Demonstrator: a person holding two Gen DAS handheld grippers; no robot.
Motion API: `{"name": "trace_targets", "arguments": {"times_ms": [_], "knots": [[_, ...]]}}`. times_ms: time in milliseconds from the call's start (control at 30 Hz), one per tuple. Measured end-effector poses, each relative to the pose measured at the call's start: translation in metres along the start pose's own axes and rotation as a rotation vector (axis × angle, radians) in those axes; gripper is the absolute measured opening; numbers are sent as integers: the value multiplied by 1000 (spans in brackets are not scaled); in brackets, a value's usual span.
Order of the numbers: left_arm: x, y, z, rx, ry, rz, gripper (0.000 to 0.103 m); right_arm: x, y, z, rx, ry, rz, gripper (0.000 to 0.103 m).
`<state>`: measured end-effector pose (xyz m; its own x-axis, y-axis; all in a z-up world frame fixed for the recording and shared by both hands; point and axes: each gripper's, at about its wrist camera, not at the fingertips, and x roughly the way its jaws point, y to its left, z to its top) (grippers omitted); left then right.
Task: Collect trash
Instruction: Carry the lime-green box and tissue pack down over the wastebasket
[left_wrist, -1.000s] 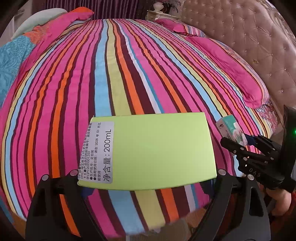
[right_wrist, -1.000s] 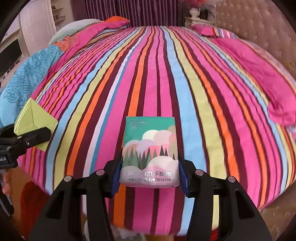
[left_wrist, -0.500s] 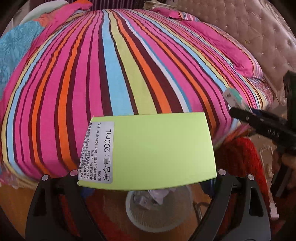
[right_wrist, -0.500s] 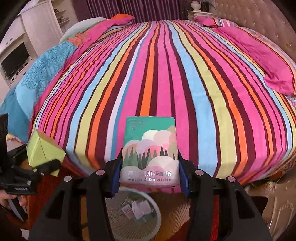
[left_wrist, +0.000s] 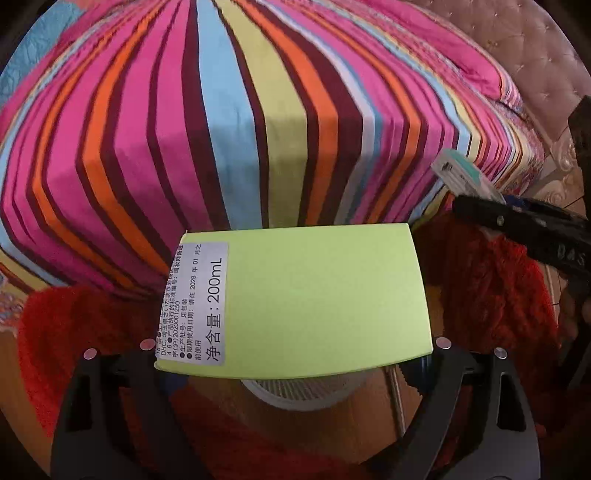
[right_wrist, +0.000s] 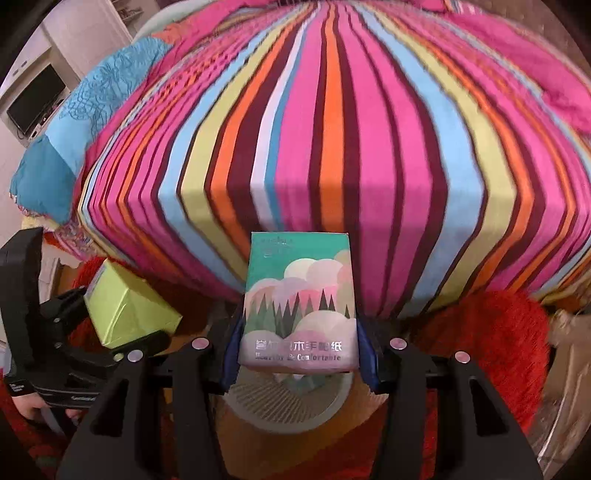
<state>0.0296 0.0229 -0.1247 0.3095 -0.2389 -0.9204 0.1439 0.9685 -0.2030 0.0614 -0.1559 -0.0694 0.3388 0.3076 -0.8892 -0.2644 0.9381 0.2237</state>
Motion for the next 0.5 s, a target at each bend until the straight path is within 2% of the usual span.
{"name": "trace_targets", "arguments": {"times_ms": [167, 500], "knots": [[11, -2, -3, 8, 55, 13, 86, 17, 1, -16, 40, 93, 58, 48], [58, -13, -12, 54, 270, 34, 86, 64, -12, -27, 154, 316, 123, 48]]}}
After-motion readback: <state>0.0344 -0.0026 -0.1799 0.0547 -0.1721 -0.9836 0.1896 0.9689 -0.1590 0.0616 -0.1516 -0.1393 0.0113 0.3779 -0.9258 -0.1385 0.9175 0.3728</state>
